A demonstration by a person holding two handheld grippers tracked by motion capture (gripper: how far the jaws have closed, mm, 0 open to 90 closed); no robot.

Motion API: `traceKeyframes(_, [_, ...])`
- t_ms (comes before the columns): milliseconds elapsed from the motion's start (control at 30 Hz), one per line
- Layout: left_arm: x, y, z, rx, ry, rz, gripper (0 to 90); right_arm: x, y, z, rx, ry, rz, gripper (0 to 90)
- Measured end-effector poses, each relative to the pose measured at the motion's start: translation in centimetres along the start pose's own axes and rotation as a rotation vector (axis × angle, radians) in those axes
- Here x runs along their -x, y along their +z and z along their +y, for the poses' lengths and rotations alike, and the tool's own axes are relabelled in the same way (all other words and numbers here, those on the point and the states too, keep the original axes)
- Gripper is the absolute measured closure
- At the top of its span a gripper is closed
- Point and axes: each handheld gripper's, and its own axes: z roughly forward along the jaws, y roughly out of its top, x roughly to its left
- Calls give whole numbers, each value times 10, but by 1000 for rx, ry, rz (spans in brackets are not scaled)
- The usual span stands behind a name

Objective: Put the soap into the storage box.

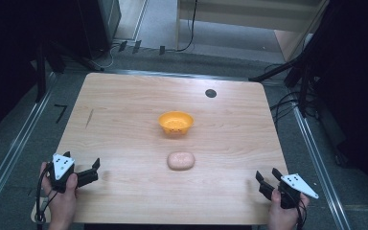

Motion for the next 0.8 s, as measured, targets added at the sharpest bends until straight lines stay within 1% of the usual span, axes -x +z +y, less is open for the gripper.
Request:
traceKeyframes(67, [0,0,0,-5,-2,-6,0,3,1,1,-10,-18,52,363])
traceKeyframes(133, [-1,1,0,-4,-14,-11,0,4,4,2,-41,-4,106,384])
traceKeyframes(200, [-3,1,1,-5,-26,-20,0,4,6,4,-56,-16,160,383])
traceKeyframes(233, [-3,1,1,-5,-26,-20,0,3,8,7,-69,-43,171,383])
traceKeyframes(267, [-4,1,1,-6,-36,-20,0,3,8,7,-69,-43,171,383])
traceKeyframes(300, [-4,1,1,-4,-43,-21,0,0,8,11,-87,-81,170,382])
traceKeyframes(333, [-5,1,1,-6,-47,-22,0,-7,12,20,-120,-163,159,351])
traceKeyframes(367, [-5,2,1,-5,-53,-24,0,-10,14,23,-126,-188,169,324])
traceKeyframes(400, [-5,2,1,-6,-54,-23,0,-10,14,23,-126,-188,169,324])
traceKeyframes(433, [-5,2,1,-4,-51,-24,0,-17,19,28,-143,-208,201,296])
traceKeyframes(500, [-4,1,1,-2,-43,-23,0,-23,25,31,-154,-229,214,286])
traceKeyframes(567, [-4,1,0,3,-35,-26,0,-28,28,31,-147,-239,236,269])
traceKeyframes(633, [-3,1,0,2,-33,-27,0,-30,29,30,-141,-240,242,267])
traceKeyframes(667, [-3,1,0,2,-26,-26,0,-31,30,30,-138,-247,281,267])
traceKeyframes(700, [-3,1,0,2,-20,-28,0,-31,30,30,-138,-247,281,267])
traceKeyframes(733, [-2,1,0,2,-19,-27,0,-31,30,31,-135,-252,296,269])
traceKeyframes(767, [-2,1,0,-1,-14,-26,0,-32,33,34,-149,-276,365,287])
traceKeyframes(800, [-2,1,0,-1,-14,-26,0,-32,33,34,-149,-276,365,287])
